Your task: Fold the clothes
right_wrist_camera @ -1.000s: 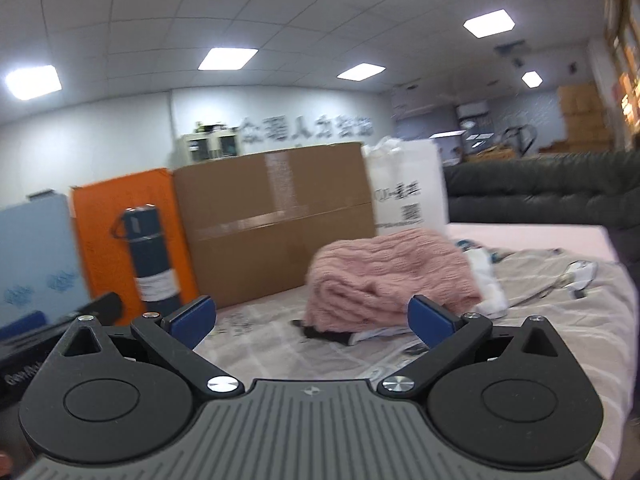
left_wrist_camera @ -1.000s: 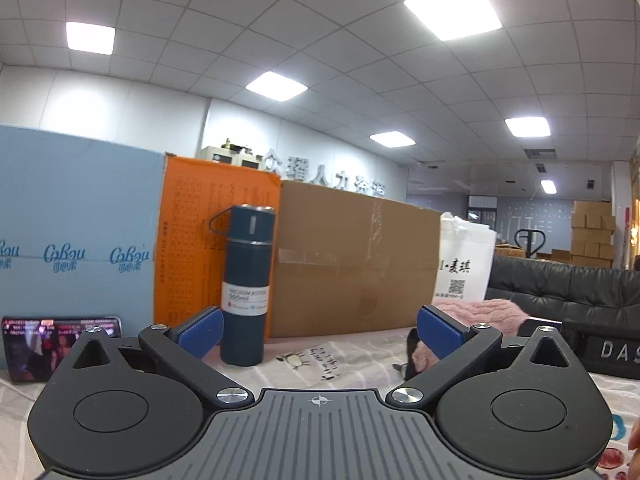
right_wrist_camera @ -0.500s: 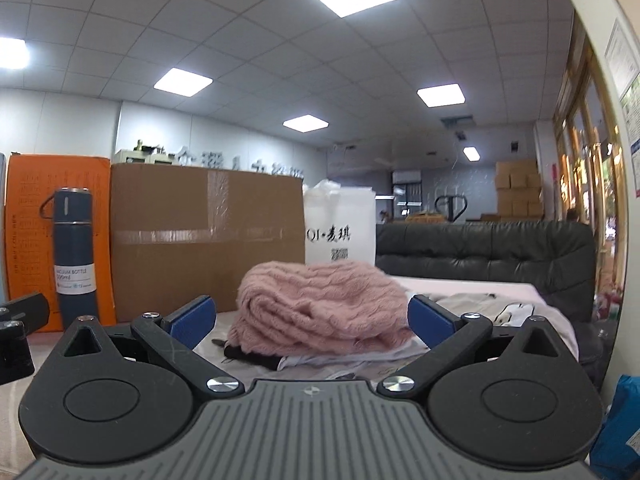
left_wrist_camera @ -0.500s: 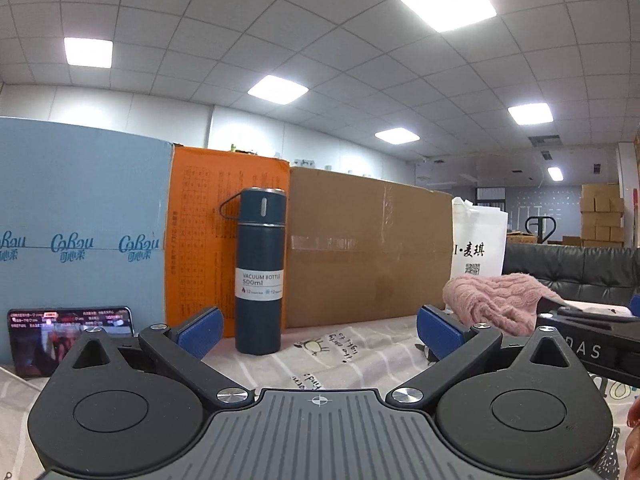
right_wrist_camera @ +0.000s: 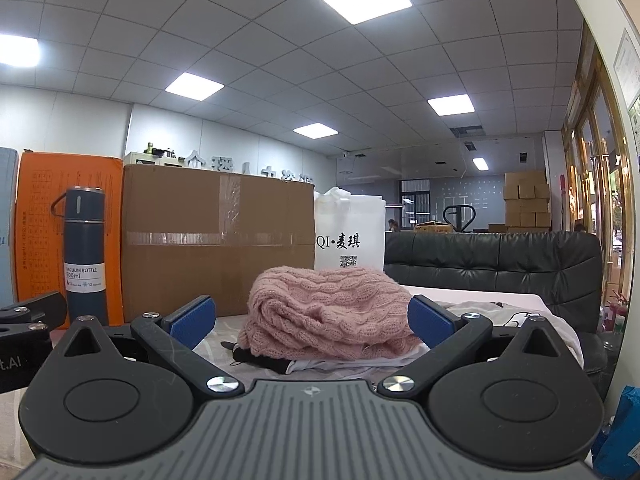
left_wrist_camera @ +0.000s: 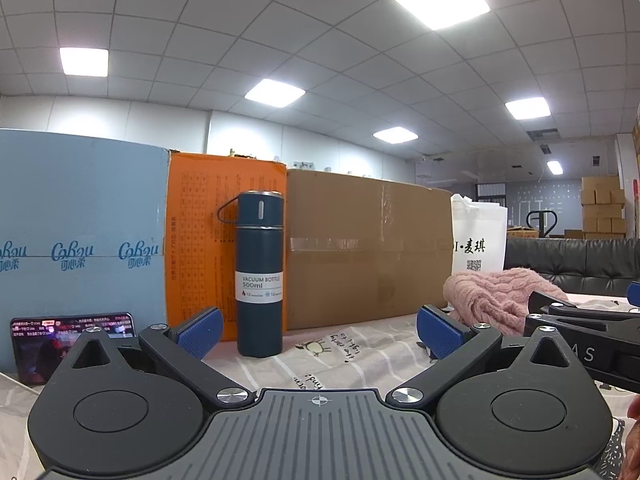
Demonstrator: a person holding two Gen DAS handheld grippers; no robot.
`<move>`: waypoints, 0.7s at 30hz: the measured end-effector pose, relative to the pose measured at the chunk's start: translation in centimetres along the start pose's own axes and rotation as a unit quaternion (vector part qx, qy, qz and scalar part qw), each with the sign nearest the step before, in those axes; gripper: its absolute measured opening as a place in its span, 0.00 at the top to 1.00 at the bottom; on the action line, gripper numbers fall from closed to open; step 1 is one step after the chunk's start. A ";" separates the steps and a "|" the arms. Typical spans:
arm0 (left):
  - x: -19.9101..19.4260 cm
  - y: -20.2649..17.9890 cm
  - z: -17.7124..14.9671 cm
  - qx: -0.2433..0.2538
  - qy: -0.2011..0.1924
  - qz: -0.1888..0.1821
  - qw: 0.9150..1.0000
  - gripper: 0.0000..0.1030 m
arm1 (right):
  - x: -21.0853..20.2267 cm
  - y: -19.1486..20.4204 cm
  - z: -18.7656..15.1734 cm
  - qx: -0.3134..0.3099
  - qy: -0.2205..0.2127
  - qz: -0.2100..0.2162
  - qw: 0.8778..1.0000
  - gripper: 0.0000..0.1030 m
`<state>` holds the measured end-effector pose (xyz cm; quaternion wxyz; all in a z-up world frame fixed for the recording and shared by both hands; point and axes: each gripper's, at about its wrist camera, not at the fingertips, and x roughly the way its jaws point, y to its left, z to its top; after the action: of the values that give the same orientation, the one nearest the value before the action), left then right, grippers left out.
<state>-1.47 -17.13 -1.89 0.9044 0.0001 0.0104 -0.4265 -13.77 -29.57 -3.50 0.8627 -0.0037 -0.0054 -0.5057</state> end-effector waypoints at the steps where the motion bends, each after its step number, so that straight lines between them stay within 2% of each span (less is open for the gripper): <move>1: 0.0 0.0 0.0 0.000 -0.001 0.000 1.000 0.00 | 0.0 -0.1 0.0 0.002 0.000 0.002 1.000 0.00; 21: -0.2 -0.1 0.0 0.003 -0.004 -0.003 1.000 0.00 | 0.0 -0.1 -0.1 0.004 0.008 0.007 1.000 0.00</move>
<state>-1.71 -17.08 -1.84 0.9033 0.0015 0.0052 -0.4289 -13.83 -29.62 -3.58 0.8663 0.0038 -0.0007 -0.4995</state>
